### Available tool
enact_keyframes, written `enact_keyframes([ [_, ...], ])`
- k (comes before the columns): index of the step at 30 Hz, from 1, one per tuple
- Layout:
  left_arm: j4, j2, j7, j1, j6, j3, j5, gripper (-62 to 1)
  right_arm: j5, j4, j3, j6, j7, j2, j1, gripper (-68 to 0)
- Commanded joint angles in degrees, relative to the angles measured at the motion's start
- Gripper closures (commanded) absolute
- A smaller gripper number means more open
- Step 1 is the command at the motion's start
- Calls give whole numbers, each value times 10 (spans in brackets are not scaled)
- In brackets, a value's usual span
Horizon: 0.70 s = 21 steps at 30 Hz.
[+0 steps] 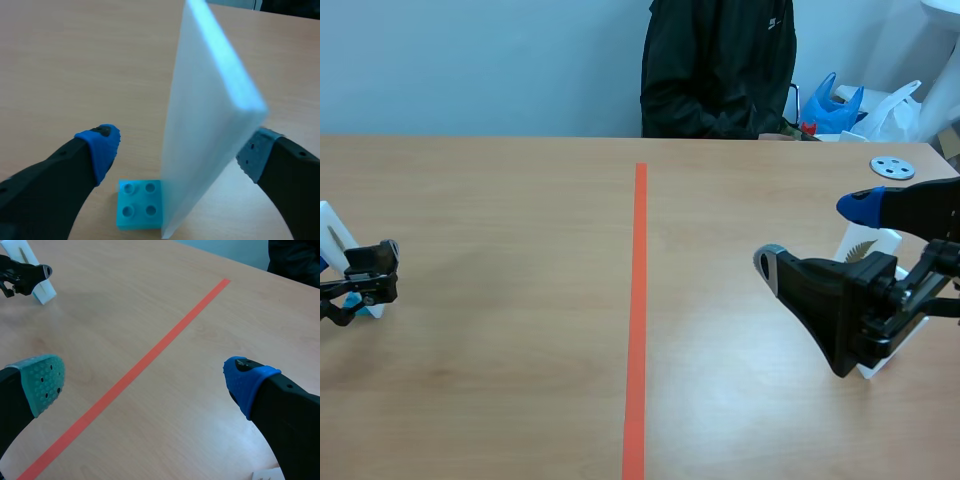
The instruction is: Sort the leaf by its shape. The table is split by an orange tape line. A compound leaf with several leaflets goes to the left side, a simple leaf with one blade goes to the right side. Return to the home posture when a red brick is placed on the table.
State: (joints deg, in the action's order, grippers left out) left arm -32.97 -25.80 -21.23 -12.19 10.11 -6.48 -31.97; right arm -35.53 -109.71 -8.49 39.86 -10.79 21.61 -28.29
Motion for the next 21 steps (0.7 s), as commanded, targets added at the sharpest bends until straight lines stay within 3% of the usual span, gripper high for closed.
enact_keyframes([
  [1,-31,-18,-9,8,1,1,-2,-529,-7,-1,-2,0,6,6,7,-679],
  [5,-77,-32,-9,37,1,2,-2,-536,-7,-1,-2,0,6,6,7,-679],
  [9,-126,-41,-8,61,1,13,-2,-623,-7,-1,-2,0,6,6,7,-679],
  [21,-293,-68,16,149,1,123,-2,-623,-7,-1,-2,0,6,6,7,-679],
])
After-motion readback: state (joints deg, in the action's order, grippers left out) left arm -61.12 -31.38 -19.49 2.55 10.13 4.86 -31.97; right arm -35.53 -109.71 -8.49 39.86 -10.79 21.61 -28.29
